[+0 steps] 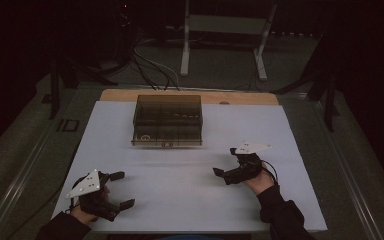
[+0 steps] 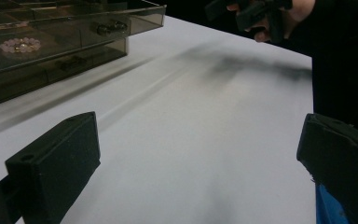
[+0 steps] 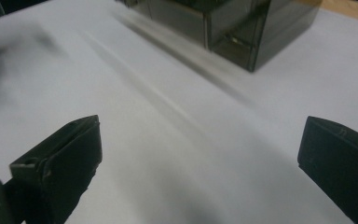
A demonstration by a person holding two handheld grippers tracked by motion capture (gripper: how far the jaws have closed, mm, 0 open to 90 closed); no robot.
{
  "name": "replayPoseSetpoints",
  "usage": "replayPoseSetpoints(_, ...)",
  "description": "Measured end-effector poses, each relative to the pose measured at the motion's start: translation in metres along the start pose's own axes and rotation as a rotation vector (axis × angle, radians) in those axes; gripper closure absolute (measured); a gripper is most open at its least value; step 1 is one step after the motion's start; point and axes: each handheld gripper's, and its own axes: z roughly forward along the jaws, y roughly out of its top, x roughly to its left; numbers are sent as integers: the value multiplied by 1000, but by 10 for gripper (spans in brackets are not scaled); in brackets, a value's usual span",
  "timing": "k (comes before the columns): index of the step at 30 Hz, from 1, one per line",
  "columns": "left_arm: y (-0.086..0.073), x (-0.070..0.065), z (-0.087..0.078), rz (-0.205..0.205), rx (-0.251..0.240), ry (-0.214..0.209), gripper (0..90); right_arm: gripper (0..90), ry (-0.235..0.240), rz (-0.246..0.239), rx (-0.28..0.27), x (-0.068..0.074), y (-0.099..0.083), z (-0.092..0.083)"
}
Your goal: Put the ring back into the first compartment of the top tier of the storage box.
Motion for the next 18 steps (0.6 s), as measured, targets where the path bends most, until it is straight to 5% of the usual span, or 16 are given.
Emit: replayPoseSetpoints(18, 0, 0, 0, 1, 0, -1, 9, 0, -14, 14, 6, 2, -48, -31)
